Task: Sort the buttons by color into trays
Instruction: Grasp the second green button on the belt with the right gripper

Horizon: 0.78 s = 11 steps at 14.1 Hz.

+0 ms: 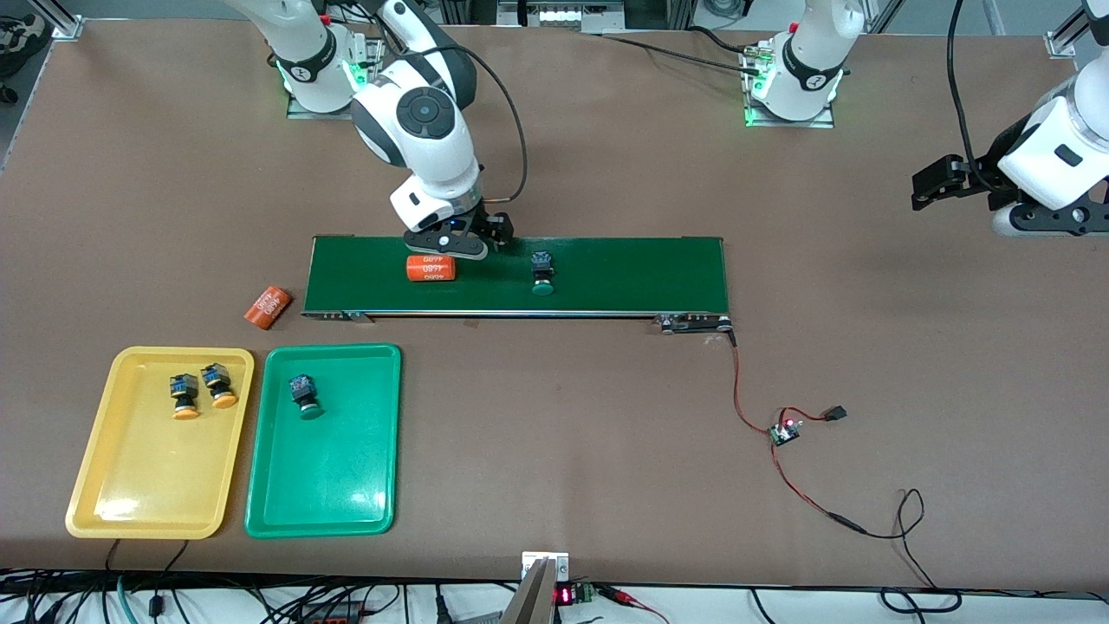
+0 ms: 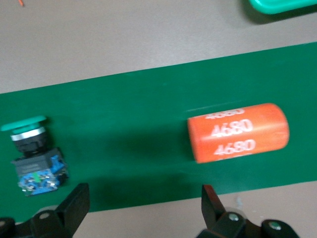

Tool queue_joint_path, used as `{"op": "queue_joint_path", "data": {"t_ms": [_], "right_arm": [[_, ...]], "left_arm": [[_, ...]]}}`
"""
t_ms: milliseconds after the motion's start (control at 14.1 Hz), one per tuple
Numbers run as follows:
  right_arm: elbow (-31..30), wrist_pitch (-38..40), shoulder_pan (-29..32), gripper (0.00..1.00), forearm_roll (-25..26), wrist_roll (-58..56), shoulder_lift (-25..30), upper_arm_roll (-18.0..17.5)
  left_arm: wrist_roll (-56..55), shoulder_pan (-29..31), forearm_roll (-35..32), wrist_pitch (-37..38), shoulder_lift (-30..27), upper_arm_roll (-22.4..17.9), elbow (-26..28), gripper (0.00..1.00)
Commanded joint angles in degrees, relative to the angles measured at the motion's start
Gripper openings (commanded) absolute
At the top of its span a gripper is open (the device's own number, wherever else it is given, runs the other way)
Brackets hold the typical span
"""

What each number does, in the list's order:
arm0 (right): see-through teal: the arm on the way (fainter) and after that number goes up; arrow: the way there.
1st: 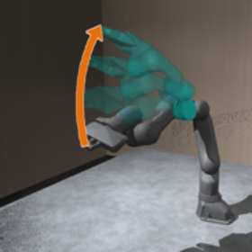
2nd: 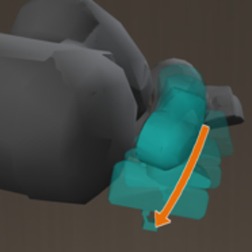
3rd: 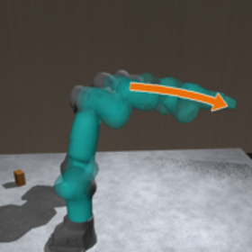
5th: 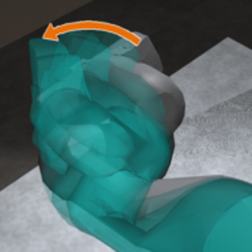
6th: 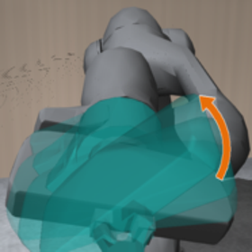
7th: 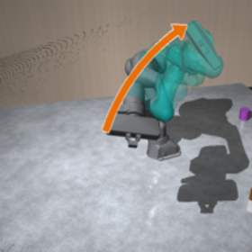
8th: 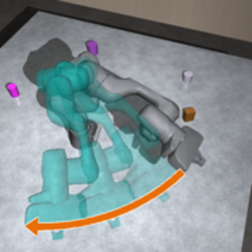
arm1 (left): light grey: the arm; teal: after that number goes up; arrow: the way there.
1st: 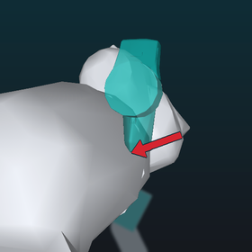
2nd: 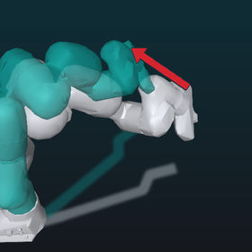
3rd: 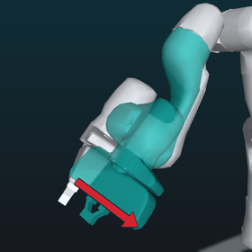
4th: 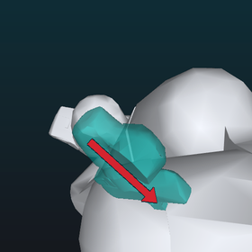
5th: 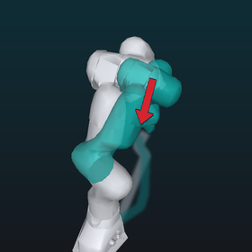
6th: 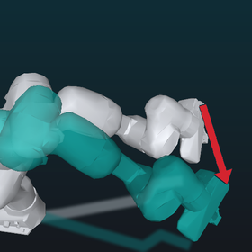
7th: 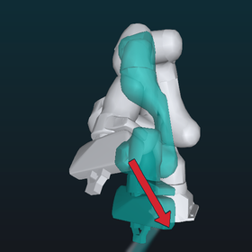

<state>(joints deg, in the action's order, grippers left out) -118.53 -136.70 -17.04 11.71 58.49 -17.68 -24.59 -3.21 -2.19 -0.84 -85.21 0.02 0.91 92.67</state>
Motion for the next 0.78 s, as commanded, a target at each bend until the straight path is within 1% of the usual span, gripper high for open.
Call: {"op": "queue_joint_path", "data": {"t_ms": [0,212,425,708], "right_arm": [[2.5,-0.1,-0.1,1.00,1.2,1.6,-1.8,0.3],[3.4,-0.1,-0.4,1.00,1.1,1.7,-2.4,0.3],[5.4,0.0,-3.5,1.00,1.1,4.9,-4.8,0.7],[6.9,0.2,-5.7,1.00,1.2,5.2,-6.8,1.6]], "left_arm": [[0.8,0.1,-1.4,1.0,-0.3,0.1,-0.7,1.00],[0.8,0.1,-1.4,0.9,-0.3,0.1,-0.7,1.00],[0.5,0.0,-1.4,0.9,-0.3,0.3,-0.7,1.00],[0.1,0.0,-1.4,1.0,-0.3,0.3,-0.8,1.00]]}}
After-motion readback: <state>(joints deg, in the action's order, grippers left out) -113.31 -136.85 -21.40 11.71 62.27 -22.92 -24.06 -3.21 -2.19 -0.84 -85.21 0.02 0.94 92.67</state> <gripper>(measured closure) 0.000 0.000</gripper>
